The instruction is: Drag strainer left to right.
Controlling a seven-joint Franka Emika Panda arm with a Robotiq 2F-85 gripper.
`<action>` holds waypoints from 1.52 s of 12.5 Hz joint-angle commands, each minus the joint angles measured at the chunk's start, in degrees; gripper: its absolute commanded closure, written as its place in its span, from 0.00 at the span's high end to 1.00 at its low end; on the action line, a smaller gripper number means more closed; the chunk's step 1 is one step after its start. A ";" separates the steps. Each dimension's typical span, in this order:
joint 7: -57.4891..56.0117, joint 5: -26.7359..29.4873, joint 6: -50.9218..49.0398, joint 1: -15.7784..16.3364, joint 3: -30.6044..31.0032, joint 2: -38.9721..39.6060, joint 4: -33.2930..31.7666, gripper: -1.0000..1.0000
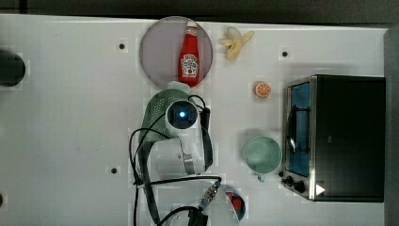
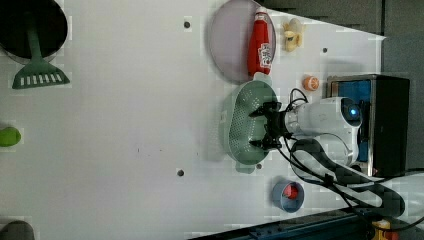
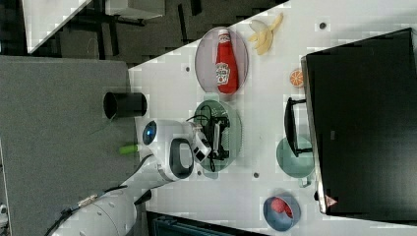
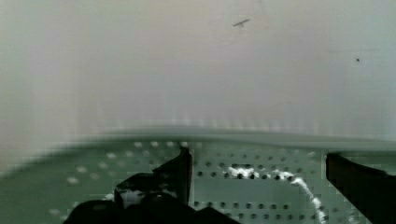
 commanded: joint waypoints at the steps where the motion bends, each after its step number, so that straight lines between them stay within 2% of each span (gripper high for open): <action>1: -8.56 -1.03 -0.07 -0.11 -2.10 -1.76 0.18 1.00; 11: -17.56 -1.02 0.47 -0.43 -12.66 -2.17 0.18 1.00; 16: -19.17 -1.03 1.17 -0.46 -15.55 -2.16 0.11 1.00; 19: -30.06 -0.98 1.25 -0.42 -14.76 -3.78 0.10 1.00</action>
